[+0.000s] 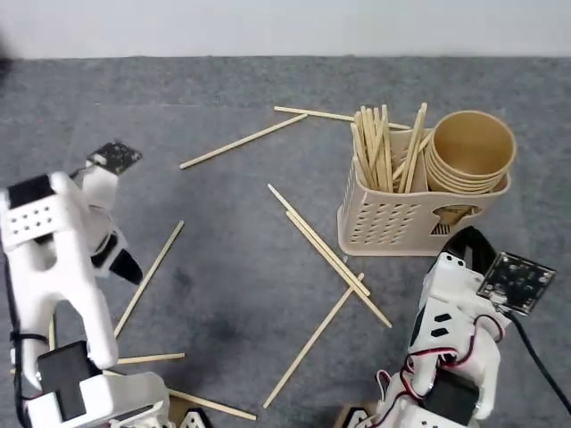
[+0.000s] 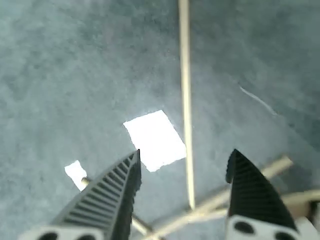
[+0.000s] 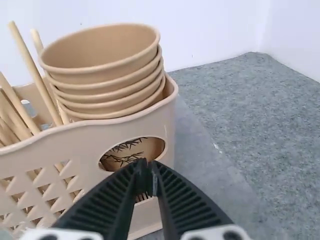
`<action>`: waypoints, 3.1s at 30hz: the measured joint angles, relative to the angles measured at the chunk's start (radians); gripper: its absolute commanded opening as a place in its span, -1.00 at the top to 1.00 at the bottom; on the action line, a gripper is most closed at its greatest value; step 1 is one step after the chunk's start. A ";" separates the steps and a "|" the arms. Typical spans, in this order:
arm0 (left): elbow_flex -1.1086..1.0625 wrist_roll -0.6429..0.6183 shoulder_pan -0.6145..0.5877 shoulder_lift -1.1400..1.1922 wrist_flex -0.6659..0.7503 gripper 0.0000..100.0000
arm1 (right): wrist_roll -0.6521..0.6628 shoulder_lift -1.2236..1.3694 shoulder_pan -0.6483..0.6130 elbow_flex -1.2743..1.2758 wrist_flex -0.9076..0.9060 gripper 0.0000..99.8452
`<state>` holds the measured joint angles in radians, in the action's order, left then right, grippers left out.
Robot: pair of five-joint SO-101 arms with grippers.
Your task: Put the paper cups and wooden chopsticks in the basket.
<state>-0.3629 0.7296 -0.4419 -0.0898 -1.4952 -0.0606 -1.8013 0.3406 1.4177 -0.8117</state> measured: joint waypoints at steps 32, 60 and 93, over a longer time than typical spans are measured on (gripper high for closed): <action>0.218 0.006 0.081 0.566 0.032 0.98 | 0.000 0.000 -0.003 0.002 0.000 0.98; 0.891 -0.770 0.694 0.072 0.031 0.98 | 0.000 0.000 -0.003 0.002 0.000 0.98; 0.430 -1.157 1.063 0.072 0.841 0.61 | 0.000 0.000 -0.003 0.005 0.000 0.98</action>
<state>0.0667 -0.4273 0.6214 -0.0176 -0.6544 -0.0606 -1.8013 0.3376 1.4223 -0.8117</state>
